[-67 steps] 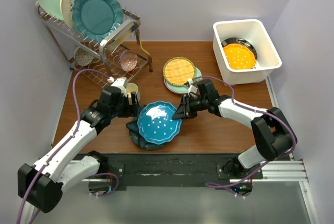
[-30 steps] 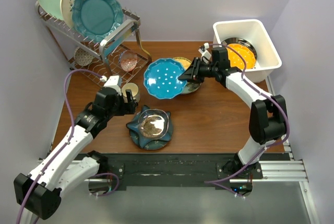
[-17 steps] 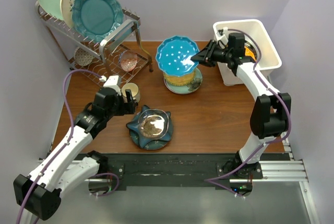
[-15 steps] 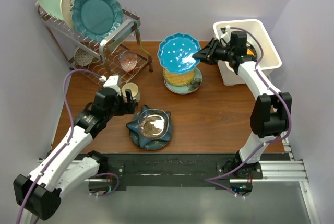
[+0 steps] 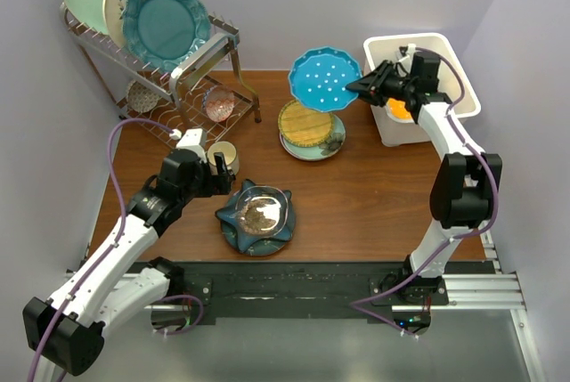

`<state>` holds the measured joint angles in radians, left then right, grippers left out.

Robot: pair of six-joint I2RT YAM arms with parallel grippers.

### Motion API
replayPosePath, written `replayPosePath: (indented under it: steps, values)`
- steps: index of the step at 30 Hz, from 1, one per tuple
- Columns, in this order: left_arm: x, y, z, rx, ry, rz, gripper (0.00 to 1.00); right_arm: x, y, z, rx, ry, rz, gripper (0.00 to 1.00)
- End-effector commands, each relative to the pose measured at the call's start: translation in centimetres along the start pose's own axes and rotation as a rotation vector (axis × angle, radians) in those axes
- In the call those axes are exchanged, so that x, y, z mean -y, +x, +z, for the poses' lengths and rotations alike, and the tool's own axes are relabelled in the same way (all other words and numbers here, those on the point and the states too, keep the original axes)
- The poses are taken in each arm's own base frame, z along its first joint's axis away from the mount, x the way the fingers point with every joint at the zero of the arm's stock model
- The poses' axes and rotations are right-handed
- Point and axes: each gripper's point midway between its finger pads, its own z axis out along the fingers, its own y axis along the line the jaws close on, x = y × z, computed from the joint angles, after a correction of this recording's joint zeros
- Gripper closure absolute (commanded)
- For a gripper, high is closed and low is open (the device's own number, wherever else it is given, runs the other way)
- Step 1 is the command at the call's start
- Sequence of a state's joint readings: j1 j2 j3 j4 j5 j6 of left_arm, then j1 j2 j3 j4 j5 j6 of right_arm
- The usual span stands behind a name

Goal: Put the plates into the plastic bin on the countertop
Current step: Place the plate in the plastic bin.

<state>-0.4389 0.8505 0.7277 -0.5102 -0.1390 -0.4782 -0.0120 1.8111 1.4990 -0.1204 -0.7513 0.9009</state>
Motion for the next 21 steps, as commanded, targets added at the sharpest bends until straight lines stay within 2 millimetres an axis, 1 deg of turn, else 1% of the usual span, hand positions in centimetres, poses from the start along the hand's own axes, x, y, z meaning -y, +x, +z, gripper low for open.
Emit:
replayPosePath:
  steps: [1,3,5,6,7,9,14,15,17,21]
  values:
    - [0.2,-1.8,-0.4,0.062,0.002,-0.008,0.11,-5.9,-5.3,-3.5,0.158,-0.191,-0.075,1.0]
    - [0.2,-1.7,-0.4,0.06,0.002,-0.008,0.11,-5.2,-6.3,-3.8,0.183,-0.184,-0.055,1.0]
    - [0.2,-1.8,-0.4,0.061,0.003,-0.007,0.11,-5.1,-6.9,-4.1,0.202,-0.191,-0.045,1.0]
    - [0.2,-1.8,-0.4,0.062,0.002,-0.009,0.11,-4.5,-7.4,-4.4,0.222,-0.181,-0.03,1.0]
    - [0.1,-1.8,-0.4,0.063,-0.001,-0.01,0.11,-4.5,-7.7,-4.6,0.234,-0.188,-0.028,1.0]
    - [0.2,-1.7,-0.4,0.06,0.001,-0.008,0.11,-3.7,-8.5,-5.1,0.264,-0.18,-0.016,1.0]
    - [0.2,-1.7,-0.3,0.058,0.002,-0.01,0.11,-2.2,-9.8,-5.9,0.306,-0.166,0.015,1.0]
    - [0.2,-1.7,-0.3,0.06,0.003,-0.011,0.11,-2.3,-10.1,-6.1,0.315,-0.173,0.011,1.0]
    - [0.2,-1.7,-0.3,0.058,0.002,-0.01,0.11,-1.7,-10.6,-6.4,0.332,-0.166,0.027,1.0]
    - [0.2,-1.6,-0.2,0.055,0.002,-0.009,0.11,-1.4,-11.7,-6.9,0.363,-0.177,0.029,1.0]
